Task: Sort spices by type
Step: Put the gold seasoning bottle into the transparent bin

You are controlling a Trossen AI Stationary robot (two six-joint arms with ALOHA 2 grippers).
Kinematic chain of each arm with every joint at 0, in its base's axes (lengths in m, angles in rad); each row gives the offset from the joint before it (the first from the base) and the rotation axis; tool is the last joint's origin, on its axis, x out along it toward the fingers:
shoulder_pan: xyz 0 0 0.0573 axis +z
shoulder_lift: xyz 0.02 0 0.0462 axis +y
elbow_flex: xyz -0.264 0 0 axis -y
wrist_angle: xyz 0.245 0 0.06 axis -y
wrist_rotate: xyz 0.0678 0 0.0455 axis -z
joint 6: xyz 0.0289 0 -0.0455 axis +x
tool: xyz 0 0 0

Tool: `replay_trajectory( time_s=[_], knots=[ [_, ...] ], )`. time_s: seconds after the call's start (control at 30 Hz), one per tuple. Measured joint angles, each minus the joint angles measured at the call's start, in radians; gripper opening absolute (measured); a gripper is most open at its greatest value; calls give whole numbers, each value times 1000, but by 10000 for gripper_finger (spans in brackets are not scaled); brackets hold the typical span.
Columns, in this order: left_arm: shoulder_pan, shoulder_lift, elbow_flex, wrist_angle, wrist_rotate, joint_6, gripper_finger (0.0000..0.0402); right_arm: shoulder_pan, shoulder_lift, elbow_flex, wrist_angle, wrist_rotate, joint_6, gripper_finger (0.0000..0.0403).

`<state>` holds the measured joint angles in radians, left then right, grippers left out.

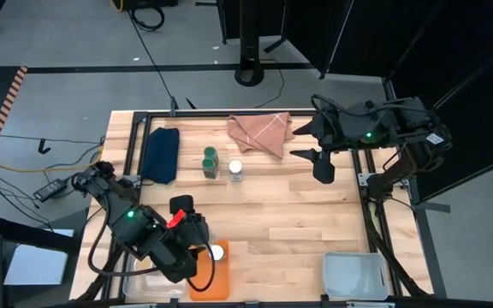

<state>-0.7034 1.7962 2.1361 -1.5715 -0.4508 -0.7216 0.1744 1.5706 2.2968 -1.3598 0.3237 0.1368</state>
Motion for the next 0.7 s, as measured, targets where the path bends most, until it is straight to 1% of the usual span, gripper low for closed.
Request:
replay_trajectory(
  time_s=[0.17,0.43,0.7],
  knots=[
    [-18,-9,-12,4,0,-44,271,-1,1,-31,1,0,2,242],
    [-67,-92,-144,-1,3,-202,271,-1,0,-81,34,0,1,240],
    [-123,-181,-241,-2,-13,-325,271,-14,0,-84,82,0,-7,240]
  ],
)
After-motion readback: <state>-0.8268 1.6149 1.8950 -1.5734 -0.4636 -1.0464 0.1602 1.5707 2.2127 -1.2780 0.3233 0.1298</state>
